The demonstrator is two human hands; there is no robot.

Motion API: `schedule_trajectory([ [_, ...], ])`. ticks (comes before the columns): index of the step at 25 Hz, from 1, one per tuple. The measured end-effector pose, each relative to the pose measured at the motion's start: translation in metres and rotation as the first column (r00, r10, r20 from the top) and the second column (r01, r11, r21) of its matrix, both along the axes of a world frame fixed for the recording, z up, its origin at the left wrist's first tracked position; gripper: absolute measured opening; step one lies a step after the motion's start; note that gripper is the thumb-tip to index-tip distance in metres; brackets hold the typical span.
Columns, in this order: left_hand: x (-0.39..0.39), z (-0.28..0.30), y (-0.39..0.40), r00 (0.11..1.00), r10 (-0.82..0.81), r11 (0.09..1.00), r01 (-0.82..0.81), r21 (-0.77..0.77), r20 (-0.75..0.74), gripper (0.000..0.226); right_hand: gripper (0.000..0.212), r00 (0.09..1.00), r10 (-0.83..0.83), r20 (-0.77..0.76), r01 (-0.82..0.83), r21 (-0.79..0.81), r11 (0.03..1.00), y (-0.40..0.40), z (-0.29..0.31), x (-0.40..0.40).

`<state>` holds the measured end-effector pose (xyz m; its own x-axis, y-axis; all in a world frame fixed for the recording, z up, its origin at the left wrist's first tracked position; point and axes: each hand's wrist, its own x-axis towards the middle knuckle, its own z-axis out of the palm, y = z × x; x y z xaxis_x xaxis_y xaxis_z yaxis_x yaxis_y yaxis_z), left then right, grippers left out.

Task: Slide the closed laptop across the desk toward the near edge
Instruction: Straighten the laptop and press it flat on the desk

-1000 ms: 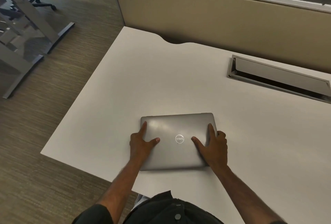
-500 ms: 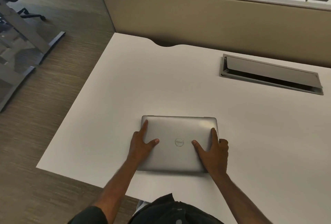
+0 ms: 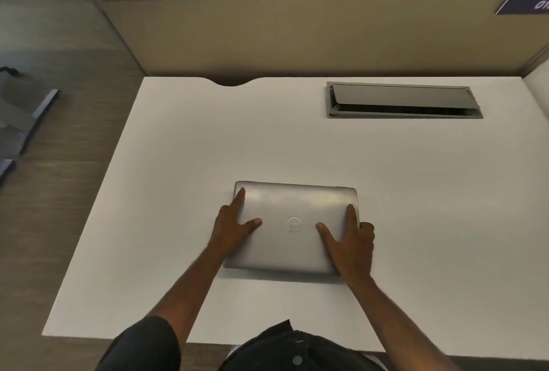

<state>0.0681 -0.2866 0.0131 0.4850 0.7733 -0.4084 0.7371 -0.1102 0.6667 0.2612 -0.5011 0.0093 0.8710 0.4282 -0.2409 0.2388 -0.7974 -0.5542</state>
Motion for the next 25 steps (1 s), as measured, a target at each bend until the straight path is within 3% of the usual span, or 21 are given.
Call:
schedule_trajectory([
  [5,0.003,-0.005,-0.001,0.996,-0.080,0.997,0.080,0.016,-0.040,0.095,0.096,1.000,-0.008,-0.009,0.008,-0.004,1.000,-0.003,-0.005,0.002],
  [16,-0.003,-0.017,-0.009,0.994,-0.091,0.996,0.091,-0.013,-0.064,0.095,0.094,0.998,0.046,0.040,-0.044,-0.048,0.998,-0.005,-0.013,0.006],
  [25,0.000,-0.019,-0.012,0.937,-0.206,0.955,0.256,0.153,-0.282,0.086,0.090,0.985,0.117,0.128,-0.097,-0.152,0.984,-0.001,-0.017,0.003],
])
